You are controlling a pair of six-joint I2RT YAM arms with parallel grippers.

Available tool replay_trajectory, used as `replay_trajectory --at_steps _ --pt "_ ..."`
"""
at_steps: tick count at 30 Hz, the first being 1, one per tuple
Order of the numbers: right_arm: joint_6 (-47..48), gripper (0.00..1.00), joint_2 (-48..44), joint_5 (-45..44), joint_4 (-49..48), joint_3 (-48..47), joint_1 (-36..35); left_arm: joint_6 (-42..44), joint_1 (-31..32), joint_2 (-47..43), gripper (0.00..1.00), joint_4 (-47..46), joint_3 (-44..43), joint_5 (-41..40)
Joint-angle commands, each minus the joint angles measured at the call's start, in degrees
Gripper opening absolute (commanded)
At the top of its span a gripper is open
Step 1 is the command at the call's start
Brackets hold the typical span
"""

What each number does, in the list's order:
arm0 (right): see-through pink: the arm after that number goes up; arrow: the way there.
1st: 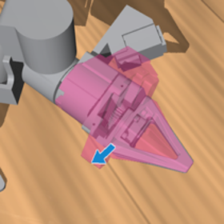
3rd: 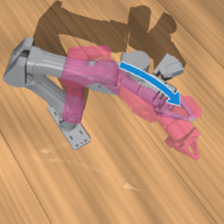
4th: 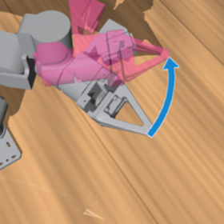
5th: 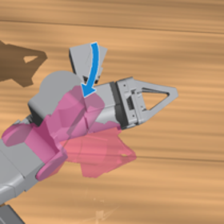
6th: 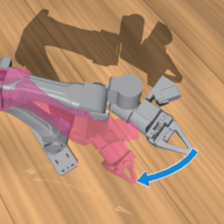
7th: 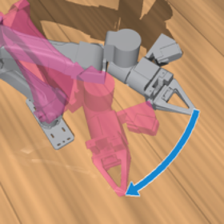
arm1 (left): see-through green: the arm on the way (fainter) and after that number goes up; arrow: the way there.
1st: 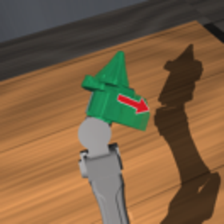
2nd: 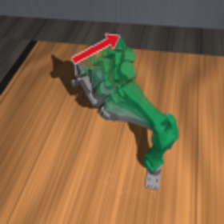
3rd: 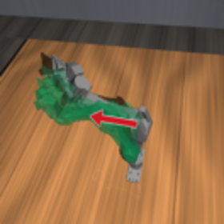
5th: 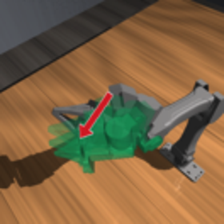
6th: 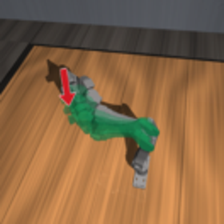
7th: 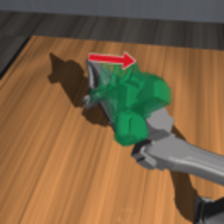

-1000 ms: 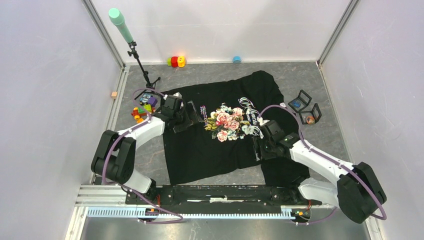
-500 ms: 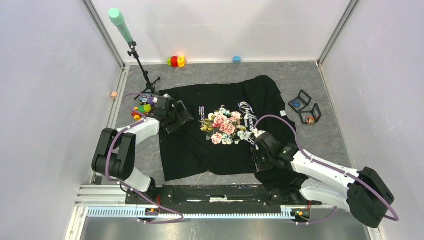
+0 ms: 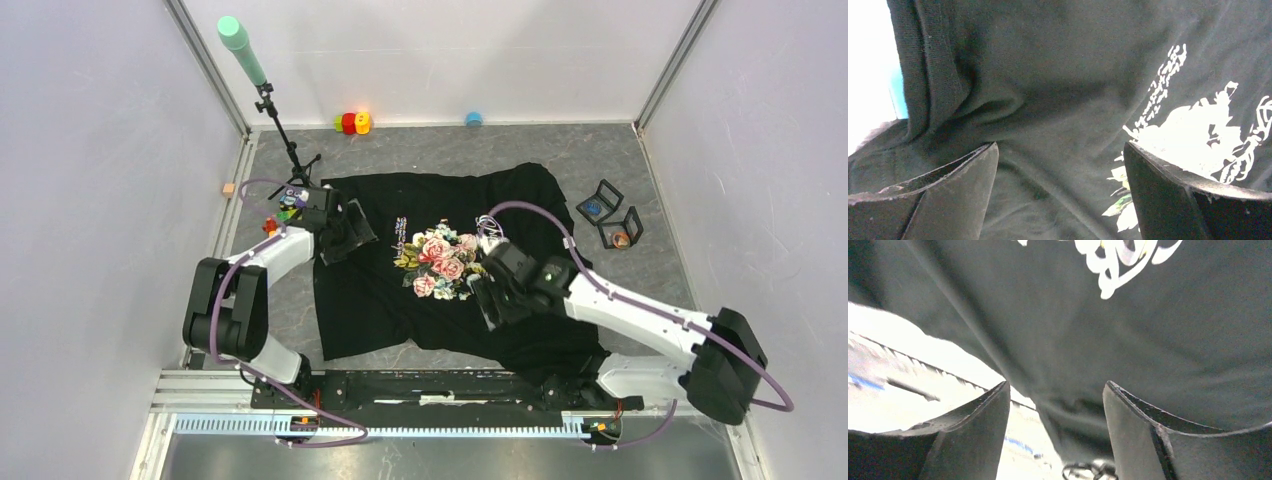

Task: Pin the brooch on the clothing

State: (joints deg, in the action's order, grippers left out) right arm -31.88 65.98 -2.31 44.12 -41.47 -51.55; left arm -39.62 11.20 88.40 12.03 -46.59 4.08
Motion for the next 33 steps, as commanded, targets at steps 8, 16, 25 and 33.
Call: replay_trajectory --at_steps 8,16,25,33 --pt "15.3 0.94 10.4 -9.9 -21.4 -18.4 21.5 9.3 14.5 -11.4 1.00 8.7 -7.0 -4.7" --pt "22.4 0.93 29.8 -6.2 -28.3 -34.2 33.2 4.2 18.6 -8.0 1.00 -2.6 -0.6 0.8" --pt "28.2 0.98 49.0 -2.7 -33.7 -51.5 38.9 8.4 17.7 -6.5 1.00 -1.1 1.9 -3.8" --pt "27.3 0.90 62.9 -2.2 -28.1 -64.2 41.6 6.1 13.6 -5.1 1.00 -3.9 5.5 -2.0"
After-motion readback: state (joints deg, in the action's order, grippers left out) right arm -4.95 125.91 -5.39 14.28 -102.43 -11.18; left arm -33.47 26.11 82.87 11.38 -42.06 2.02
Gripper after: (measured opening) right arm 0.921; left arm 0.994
